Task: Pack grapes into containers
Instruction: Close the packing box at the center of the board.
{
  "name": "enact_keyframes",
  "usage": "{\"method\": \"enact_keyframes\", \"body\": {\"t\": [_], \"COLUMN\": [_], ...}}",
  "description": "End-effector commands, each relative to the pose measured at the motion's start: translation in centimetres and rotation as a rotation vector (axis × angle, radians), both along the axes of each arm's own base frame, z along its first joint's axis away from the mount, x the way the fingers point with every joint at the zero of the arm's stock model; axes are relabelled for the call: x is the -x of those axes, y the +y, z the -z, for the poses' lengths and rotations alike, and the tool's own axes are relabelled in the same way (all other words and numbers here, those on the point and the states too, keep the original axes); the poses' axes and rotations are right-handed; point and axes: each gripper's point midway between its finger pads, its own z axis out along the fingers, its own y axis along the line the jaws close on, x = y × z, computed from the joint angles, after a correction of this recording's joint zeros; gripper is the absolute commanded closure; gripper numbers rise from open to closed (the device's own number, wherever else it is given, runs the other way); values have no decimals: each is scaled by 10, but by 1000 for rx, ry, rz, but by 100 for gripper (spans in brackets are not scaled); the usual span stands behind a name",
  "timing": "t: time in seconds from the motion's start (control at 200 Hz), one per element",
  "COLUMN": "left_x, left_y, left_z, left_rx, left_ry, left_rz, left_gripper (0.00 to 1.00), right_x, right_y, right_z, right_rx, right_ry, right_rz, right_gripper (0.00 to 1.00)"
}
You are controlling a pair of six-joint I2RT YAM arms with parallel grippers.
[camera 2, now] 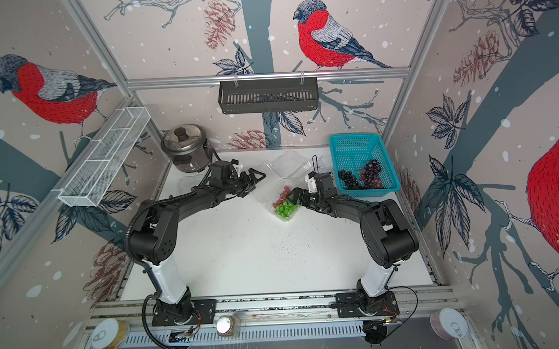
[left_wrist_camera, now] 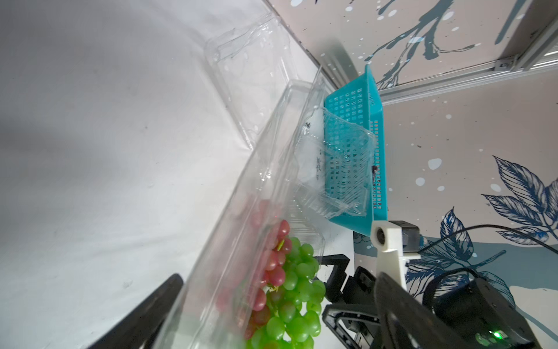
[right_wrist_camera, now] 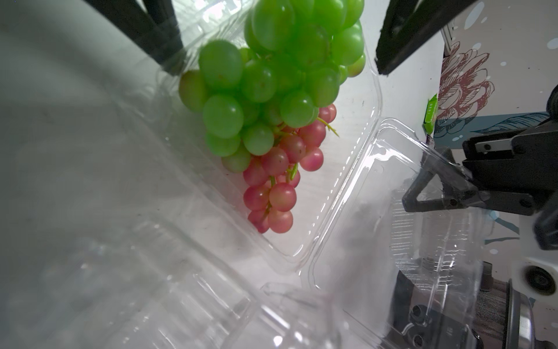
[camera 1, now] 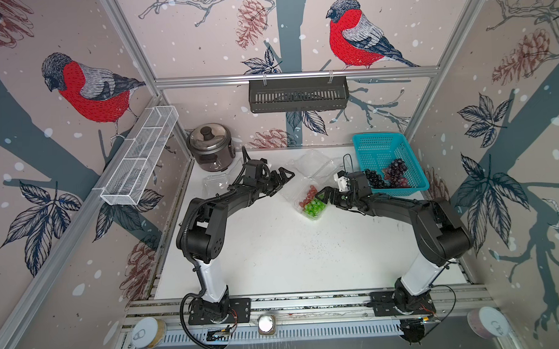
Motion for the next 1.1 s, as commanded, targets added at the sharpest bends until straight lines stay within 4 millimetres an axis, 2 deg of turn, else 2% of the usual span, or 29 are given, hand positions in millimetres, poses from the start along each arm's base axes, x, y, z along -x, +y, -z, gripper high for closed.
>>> {"method": "enact_keyframes", "body": {"t": [0.0,0.15,0.26,0.455,0.585,0.895,1.096], "left_x": [-7,-7,-4,7,12,29,44], "left_y": [1,1,-8,-39,-56,-94,-108], "left_z": [-27,-45,-51,-56,-60,-38,-23], "left_rx": [-16,-36,-48,-88,-110,-83,-39], "left_ry": [-108,-156,-179,-208,-223,-168,-120], "left_rz": [4,21,51,125,160,228,242], "left_gripper": [3,3,3,3,3,3,3], "right_x": [-2,3,6,7,8,4,2], "right_y": [8,13,11,2,-12,-52,-58], "right_z": [-9,-12,-14,-19,-23,-31,-32], "right_rx": [-40,-71,-82,-85,-75,-48,-40], "right_ry": [-13,1,8,3,-5,-27,-31], "right_rz": [0,12,22,27,48,114,124], "right_gripper": [0,0,0,0,0,0,0]}}
